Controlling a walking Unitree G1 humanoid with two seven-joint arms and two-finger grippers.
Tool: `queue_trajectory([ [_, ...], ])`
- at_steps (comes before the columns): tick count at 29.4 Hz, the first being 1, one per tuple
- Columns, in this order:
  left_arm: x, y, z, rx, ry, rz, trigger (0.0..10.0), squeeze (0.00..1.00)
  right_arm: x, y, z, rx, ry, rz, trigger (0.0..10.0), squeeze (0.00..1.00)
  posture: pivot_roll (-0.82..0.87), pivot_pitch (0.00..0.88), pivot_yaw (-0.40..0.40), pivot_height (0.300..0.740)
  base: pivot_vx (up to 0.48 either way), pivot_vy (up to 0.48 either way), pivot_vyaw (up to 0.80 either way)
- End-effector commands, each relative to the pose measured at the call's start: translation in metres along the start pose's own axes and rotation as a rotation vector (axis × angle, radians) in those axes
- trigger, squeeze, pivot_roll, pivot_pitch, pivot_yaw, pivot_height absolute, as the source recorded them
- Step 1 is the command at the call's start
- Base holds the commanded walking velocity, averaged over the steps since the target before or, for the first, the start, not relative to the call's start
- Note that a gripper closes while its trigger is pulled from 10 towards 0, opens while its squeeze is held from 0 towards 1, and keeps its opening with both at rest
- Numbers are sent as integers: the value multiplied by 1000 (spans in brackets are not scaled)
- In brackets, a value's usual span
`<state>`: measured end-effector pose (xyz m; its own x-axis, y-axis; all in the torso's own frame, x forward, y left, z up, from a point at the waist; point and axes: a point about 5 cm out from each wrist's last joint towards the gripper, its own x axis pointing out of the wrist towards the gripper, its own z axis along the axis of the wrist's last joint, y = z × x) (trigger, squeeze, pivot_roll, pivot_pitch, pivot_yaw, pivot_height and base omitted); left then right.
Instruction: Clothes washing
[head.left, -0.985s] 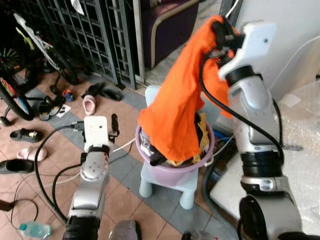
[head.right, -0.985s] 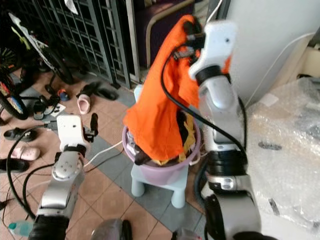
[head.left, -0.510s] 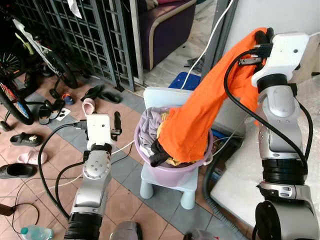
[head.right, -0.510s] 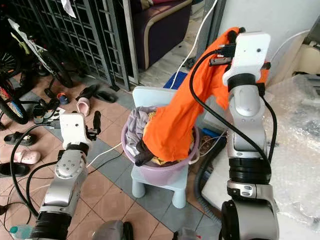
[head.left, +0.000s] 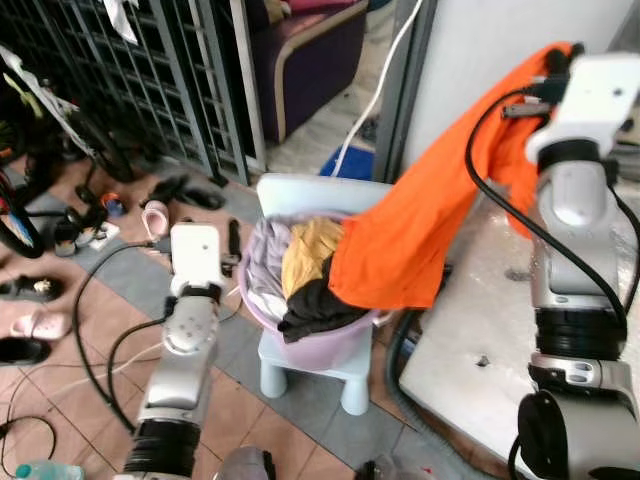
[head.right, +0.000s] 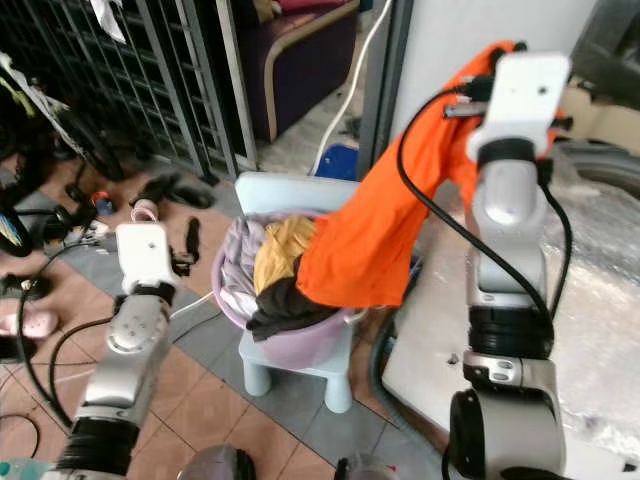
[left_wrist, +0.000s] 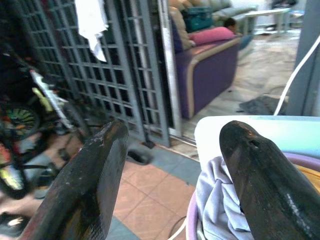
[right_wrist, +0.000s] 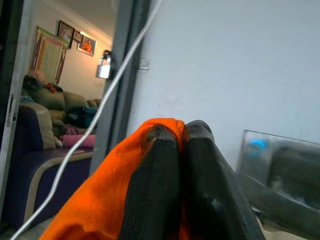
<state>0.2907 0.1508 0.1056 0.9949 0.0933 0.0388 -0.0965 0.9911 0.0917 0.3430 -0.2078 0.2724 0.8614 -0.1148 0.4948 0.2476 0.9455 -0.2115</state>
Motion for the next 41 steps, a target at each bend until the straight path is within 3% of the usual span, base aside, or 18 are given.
queue_trajectory([
  [1,0,-6,0,-2,-1,-23,10000,0,4,-10,2,-12,-13,-33,0,0,-47,0,71,740,0,-405,0],
  [14,1,-7,2,-20,-9,-23,10000,0,28,-21,-2,-15,44,-12,0,0,-46,0,72,740,0,-231,0],
  [20,-1,-5,2,-22,-7,-11,10000,0,18,-33,-23,-63,149,-105,0,0,-46,0,74,740,0,0,0],
  [26,-3,-7,2,-22,-11,-34,10000,0,2,-71,-43,-111,277,-310,0,0,-67,0,86,740,0,0,0],
  [30,-3,-9,2,-27,-11,-43,10000,0,2,-71,-40,-118,254,-310,0,0,-70,0,87,740,0,0,0],
  [31,-3,-11,3,-33,-16,-48,10000,0,3,-69,-36,-127,230,-305,1529,0,-70,0,85,740,0,0,0],
  [32,-2,-11,4,-38,-17,-50,10000,0,4,-68,-35,-132,225,-303,1529,0,-70,0,85,740,0,0,0],
  [33,-2,-11,4,-38,-17,-50,10000,0,4,-68,-35,-126,229,-310,7608,0,-69,0,84,740,0,0,0],
  [34,-2,-11,4,-37,-17,-50,10000,0,4,-68,-35,-121,232,-315,7608,0,-69,0,84,740,0,0,0],
  [35,-3,-10,4,-39,-17,-50,10000,0,4,-68,-35,-128,241,-319,10000,0,-67,0,83,740,0,0,-475],
  [41,-5,-8,2,-47,-21,-55,10000,0,4,-69,-35,-127,240,-330,10000,0,-66,0,81,740,0,0,-735],
])
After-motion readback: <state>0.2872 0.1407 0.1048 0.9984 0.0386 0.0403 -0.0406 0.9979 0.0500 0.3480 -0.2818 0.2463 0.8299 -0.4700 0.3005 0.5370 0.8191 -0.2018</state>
